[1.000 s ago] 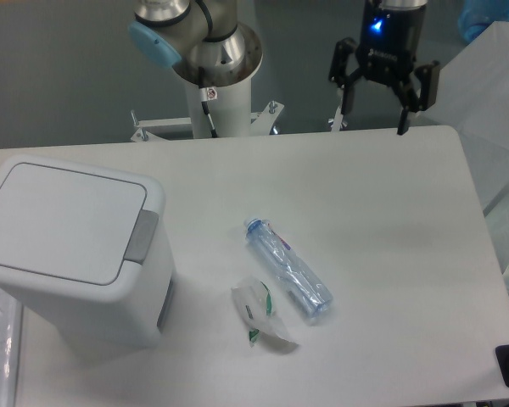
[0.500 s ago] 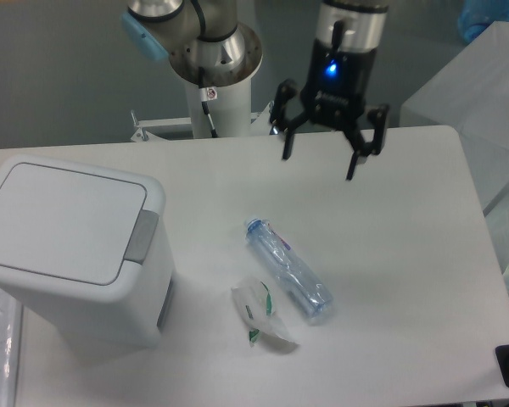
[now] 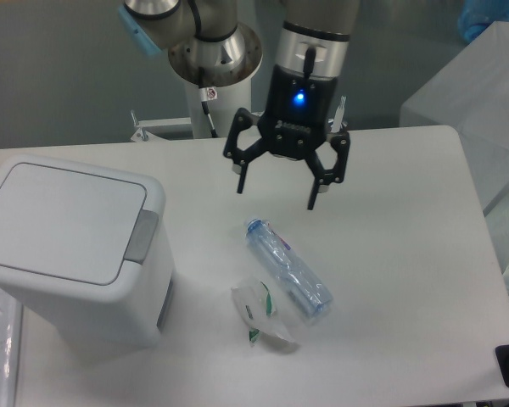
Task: Open the trash can
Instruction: 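Move the open gripper toward the trash can's grey side button, then lower the gripper onto the grey button to press it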
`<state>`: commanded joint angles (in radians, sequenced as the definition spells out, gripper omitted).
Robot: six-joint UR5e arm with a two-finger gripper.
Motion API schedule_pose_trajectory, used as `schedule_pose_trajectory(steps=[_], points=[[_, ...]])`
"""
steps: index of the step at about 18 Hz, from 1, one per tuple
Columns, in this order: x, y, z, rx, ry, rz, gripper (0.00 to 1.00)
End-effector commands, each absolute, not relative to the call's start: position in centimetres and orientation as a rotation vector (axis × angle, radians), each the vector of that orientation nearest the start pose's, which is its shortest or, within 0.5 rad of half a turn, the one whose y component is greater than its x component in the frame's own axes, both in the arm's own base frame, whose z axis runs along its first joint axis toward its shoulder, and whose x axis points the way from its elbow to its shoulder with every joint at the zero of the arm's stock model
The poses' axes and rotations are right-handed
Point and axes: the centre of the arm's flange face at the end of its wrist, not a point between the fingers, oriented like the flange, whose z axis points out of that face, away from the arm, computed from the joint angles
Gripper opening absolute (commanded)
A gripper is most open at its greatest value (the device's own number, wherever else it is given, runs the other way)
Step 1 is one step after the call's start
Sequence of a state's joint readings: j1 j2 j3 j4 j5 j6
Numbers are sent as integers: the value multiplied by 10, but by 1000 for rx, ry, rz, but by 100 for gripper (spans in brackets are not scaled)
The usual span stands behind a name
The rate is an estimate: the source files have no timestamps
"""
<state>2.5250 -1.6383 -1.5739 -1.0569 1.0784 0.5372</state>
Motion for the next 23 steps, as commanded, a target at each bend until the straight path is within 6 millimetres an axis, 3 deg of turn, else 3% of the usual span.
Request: schedule_pose_trajectory(steps=[4, 8, 15, 23], points=[[-330, 494, 511, -2454, -484, -158, 100], [-320, 507, 505, -2455, -481, -174, 100], [-310, 523, 489, -2484, -454, -208, 100], [-300, 533, 483, -2487, -475, -236, 100]])
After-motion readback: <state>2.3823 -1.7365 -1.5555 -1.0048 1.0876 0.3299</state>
